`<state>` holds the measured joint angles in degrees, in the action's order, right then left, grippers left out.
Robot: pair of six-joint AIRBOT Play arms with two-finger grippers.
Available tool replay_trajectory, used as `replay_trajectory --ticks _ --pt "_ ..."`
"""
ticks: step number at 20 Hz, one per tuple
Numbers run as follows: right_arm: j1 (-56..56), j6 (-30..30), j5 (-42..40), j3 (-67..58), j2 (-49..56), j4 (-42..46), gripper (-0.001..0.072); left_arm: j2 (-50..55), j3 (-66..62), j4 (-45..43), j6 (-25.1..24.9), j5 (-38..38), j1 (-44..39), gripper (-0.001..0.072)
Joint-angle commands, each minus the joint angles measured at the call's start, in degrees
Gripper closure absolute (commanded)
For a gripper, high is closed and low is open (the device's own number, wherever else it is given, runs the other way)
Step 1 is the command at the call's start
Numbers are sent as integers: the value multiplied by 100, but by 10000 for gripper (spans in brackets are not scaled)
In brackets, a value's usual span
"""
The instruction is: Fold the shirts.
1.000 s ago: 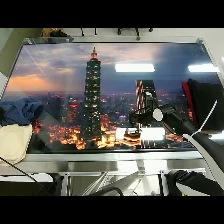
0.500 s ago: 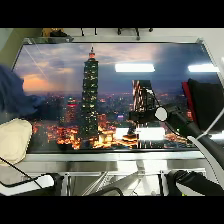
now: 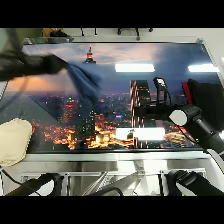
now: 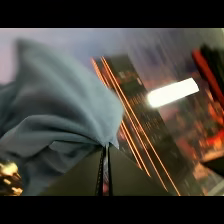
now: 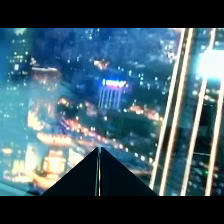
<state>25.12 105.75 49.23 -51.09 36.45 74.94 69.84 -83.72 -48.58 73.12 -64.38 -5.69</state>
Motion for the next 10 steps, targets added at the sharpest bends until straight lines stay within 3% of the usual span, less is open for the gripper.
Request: replay_trajectory --ticks 1,2,3,4,5,6,9,10 --pt "-4 -20 275 -7 -63 9 686 -61 1169 -37 42 566 -708 694" --pt "-4 -22 267 -7 -15 11 684 -59 1399 -37 39 807 -743 692" --pt "-4 -17 262 -7 20 33 639 -63 1617 -24 42 1040 -754 690" --pt "-4 -13 262 -7 63 98 463 -61 1753 -33 42 1110 -743 687" --pt "-22 -15 251 -7 114 118 386 -59 1825 -48 33 1071 -671 516" --pt "-122 -15 238 -9 166 96 387 -61 1834 -46 39 997 -581 20" --pt "-758 -26 247 -42 391 39 384 -90 1836 -254 74 382 -17 32" --pt "-1047 -195 245 -42 501 -114 313 -90 1895 -400 72 0 184 33"
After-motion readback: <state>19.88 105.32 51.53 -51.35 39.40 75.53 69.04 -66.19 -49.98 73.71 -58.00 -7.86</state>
